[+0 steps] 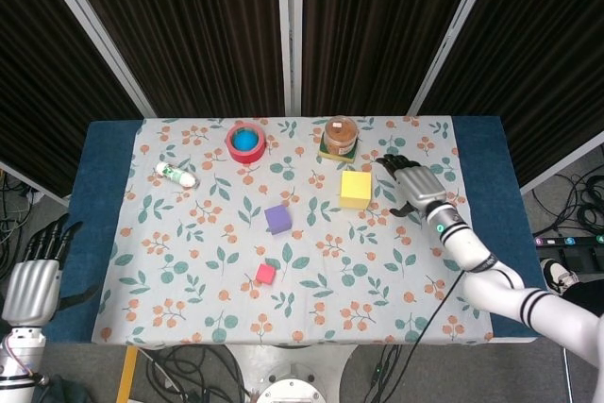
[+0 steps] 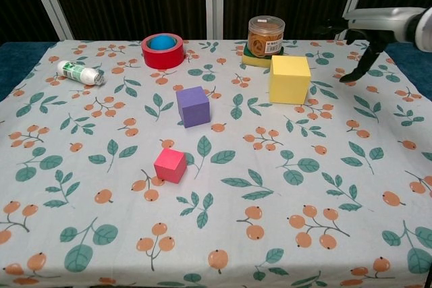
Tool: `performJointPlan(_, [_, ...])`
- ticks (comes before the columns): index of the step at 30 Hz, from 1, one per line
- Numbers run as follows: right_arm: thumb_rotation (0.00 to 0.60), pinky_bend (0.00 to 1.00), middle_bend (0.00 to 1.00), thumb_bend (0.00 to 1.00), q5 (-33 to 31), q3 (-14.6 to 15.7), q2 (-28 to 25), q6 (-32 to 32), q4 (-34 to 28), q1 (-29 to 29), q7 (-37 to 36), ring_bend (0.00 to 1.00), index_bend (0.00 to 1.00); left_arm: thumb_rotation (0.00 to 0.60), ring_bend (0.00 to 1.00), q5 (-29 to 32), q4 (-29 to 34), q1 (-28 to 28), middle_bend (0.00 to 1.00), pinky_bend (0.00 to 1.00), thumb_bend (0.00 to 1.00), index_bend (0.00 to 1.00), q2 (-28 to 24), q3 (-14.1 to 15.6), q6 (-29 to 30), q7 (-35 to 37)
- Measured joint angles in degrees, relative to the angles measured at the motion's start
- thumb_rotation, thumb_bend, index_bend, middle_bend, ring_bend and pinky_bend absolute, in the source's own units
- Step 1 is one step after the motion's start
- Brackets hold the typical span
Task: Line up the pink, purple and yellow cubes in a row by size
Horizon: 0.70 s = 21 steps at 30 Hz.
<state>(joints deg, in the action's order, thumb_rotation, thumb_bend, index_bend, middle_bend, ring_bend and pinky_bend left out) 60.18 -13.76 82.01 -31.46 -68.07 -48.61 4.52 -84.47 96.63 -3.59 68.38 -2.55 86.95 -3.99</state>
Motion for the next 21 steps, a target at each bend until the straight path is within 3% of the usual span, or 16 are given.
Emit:
performJointPlan(5, [0.6,0.17,0.03,0.09,-4.5,0.2,4.2,4.27,4.63,-4.15,2.13,0.0,0.0,0.6,0.04,0.34,-0.65,0.17,0.02,0.11,0.07,0.15,0.16,0.01,-0.12,0.74])
performJointPlan(11, [0.6,0.18,0.09,0.13,-6.13,1.1,7.24,4.78,7.38,-6.15,2.98,0.0,0.01,0.6,0.04,0.49,-1.21,0.1,0.02,0.11,0.07,0.14,0.35,-0.09,-0.42,1.21])
performJointPlan(13, [0.6,0.2,0.14,0.17,-6.46,1.35,8.42,4.47,8.8,-6.62,3.34,0.02,0.05,0.6,0.04,0.45,-1.32,0.12,0.02,0.11,0.07,0.14,0.39,-0.09,-0.41,1.51])
performJointPlan(17, [0.6,0.27,0.3,0.29,-6.4,1.38,10.68,2.67,11.25,-7.25,3.49,0.13,0.24,0.6,0.04,0.53,-1.88,0.31,0.02,0.11,0.07,0.15,0.49,-0.03,-0.35,2.24])
performJointPlan(21, [0.6,0.29,0.36,0.31,-4.78,0.69,11.57,0.22,11.17,-7.72,2.92,0.18,0.28,0.6,0.04,0.6,-2.31,0.52,0.02,0.11,0.07,0.15,0.61,-0.03,-0.17,2.74])
